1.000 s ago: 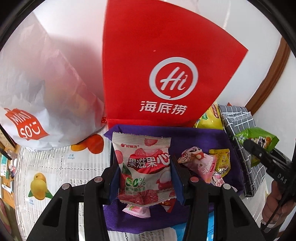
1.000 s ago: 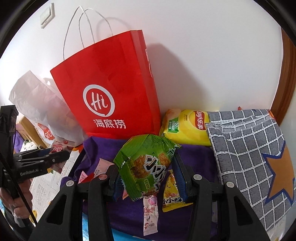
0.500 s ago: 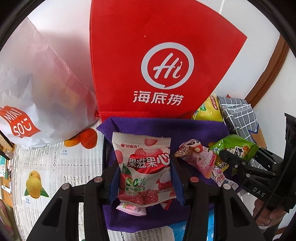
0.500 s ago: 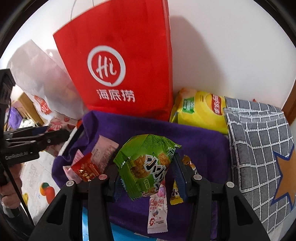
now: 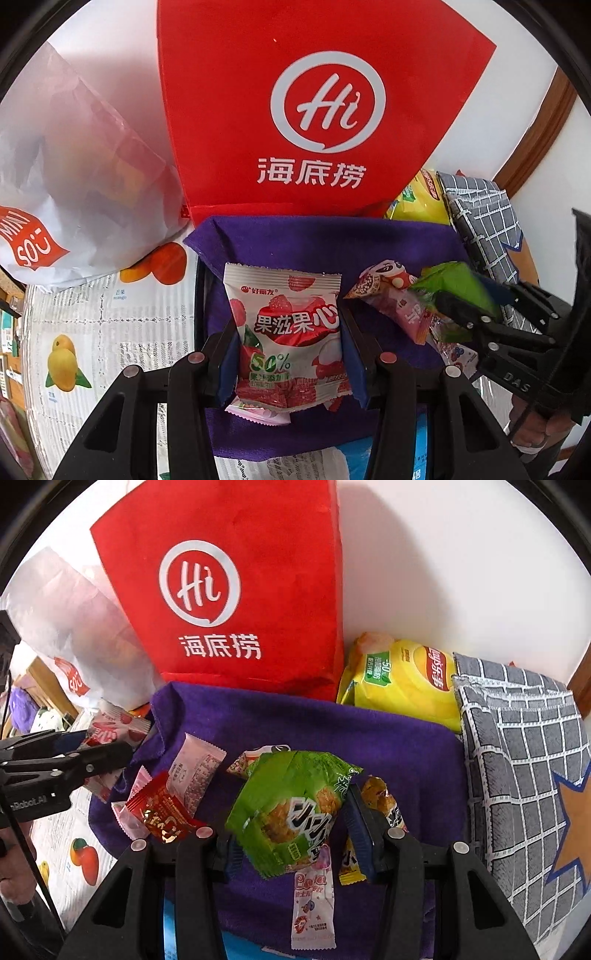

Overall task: Organize snacks
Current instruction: 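Open the right tool to release the green bag while the left releases the strawberry bag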

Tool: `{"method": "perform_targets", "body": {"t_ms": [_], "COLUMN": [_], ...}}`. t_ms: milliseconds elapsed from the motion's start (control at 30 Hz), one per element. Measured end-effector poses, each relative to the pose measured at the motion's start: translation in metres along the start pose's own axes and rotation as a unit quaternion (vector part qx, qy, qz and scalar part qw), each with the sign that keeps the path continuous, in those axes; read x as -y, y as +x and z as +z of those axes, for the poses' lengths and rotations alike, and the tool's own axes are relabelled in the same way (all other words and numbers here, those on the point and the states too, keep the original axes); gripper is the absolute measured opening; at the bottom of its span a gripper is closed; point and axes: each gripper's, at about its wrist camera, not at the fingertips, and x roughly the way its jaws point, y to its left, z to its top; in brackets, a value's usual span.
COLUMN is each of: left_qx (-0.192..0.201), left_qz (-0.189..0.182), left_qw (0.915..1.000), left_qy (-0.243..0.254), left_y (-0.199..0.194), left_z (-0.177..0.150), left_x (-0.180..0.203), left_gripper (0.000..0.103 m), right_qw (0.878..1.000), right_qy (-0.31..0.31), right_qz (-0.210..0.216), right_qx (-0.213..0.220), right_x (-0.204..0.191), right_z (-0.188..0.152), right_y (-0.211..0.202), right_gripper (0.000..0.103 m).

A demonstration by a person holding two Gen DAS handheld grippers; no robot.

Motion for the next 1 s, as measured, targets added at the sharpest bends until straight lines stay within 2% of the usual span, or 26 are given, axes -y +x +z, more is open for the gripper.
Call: {"method": "perform_targets", "body": {"t_ms": [133, 467, 633, 833, 1000], "left_qx": [-0.009, -0.033, -0.037, -0.036, -0.037], "left_qz": [0.002, -0.002, 0.001, -0.004, -0.007], "left_qw": [1.0, 0.9994, 0.9991, 0.999, 0.9989], "left_qy": [0.002, 0.012, 0.021, 0.024, 0.027], "left_y": [0.007, 0.023, 0.027, 0.028, 0.029], "left_z": [-0.001, -0.006, -0.006, -0.006, -0.006], "left_x": [0.003, 0.013, 0.02, 0.022, 0.026], "left_gripper": [0.046, 0.046, 0.047, 0.047, 0.047], "right_qw": [1.0, 0.998, 0.997, 0.996, 0.996], "right_qy": [-0.001, 0.018, 0.037, 0.032, 0.039], "right_qz": [-0.004, -0.005, -0.001, -0.017, -0.01], "right_qx": [0.018, 0.054, 0.067, 0.077, 0.084], "right_x": [-0.001, 0.008, 0.013, 0.011, 0.012], "right_z": [0.002, 0.007, 0.009, 0.008, 0.009], "right_y": [-0.012, -0.038, -0.043, -0.048, -0.052], "right_gripper": [0.061, 0.061, 0.061, 0.061, 0.061]}}
